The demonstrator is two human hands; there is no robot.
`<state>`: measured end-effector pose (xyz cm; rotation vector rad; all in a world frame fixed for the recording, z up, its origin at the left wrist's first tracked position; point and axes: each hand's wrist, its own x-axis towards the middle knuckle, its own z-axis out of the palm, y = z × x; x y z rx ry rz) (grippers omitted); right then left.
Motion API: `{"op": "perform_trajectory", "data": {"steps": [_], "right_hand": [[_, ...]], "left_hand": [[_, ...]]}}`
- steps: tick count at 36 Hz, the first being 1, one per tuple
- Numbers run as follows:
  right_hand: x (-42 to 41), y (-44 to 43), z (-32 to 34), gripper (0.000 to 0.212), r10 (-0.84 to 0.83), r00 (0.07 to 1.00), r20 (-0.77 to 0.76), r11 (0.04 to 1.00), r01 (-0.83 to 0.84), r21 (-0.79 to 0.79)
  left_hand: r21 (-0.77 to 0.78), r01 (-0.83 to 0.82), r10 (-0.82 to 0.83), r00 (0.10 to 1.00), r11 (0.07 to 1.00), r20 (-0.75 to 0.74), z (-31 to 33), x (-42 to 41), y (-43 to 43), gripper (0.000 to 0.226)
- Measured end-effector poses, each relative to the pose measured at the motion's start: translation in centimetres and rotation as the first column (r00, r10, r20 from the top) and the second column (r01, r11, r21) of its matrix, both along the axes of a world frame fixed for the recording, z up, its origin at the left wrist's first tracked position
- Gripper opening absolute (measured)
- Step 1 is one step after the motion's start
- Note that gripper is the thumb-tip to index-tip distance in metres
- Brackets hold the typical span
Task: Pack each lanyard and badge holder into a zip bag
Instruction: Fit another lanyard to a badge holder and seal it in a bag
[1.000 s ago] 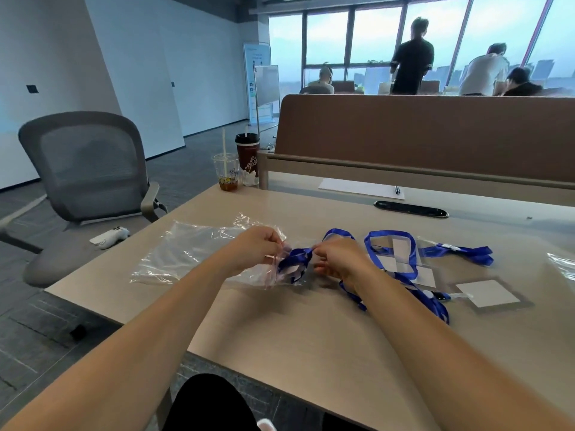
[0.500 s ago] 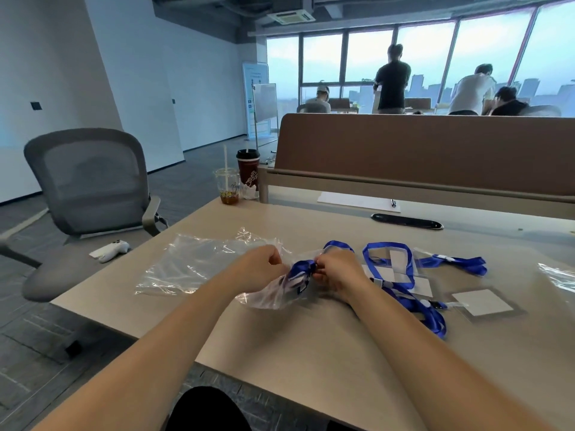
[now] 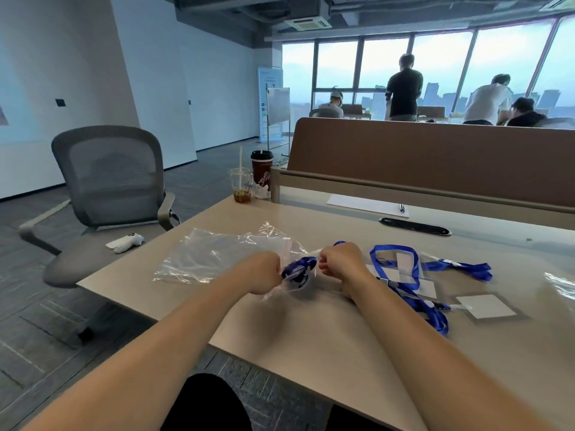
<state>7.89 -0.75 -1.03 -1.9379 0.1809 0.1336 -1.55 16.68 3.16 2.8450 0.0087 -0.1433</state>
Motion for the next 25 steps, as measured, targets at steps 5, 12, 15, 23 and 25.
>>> {"op": "perform_trajectory", "data": {"steps": [5, 12, 15, 23, 25], "right_hand": [[-3.0, -0.1, 2.4, 0.02, 0.073, 0.98, 0.184, 0.969, -0.025, -0.247], [-4.7, -0.7, 3.9, 0.025, 0.256, 0.902, 0.349, 0.854, -0.042, -0.519], [-4.8, -1.1, 4.3, 0.023, 0.32, 0.878, 0.355, 0.793, -0.043, -0.608], [-4.4, -1.9, 4.7, 0.01, 0.278, 0.847, 0.452, 0.801, 0.056, -0.597], [-4.2, -2.0, 4.8, 0.008, 0.256, 0.847, 0.465, 0.829, 0.054, -0.556]], "left_hand": [[-0.046, -0.068, 0.069, 0.997, 0.997, 0.016, 0.7, 0.4, 0.1, 0.019], [-0.075, -0.108, 0.119, 0.98, 0.991, 0.157, 1.3, 0.9, 0.1, 0.03], [-0.163, -0.147, 0.183, 0.956, 0.976, 0.228, 1.5, 1.1, 0.6, 0.021], [-0.366, -0.153, 0.264, 0.925, 0.918, 0.273, 2.3, 0.9, 1.2, 0.018], [-0.404, -0.13, 0.25, 0.933, 0.906, 0.26, 2.6, 0.6, 1.4, 0.027]]}}
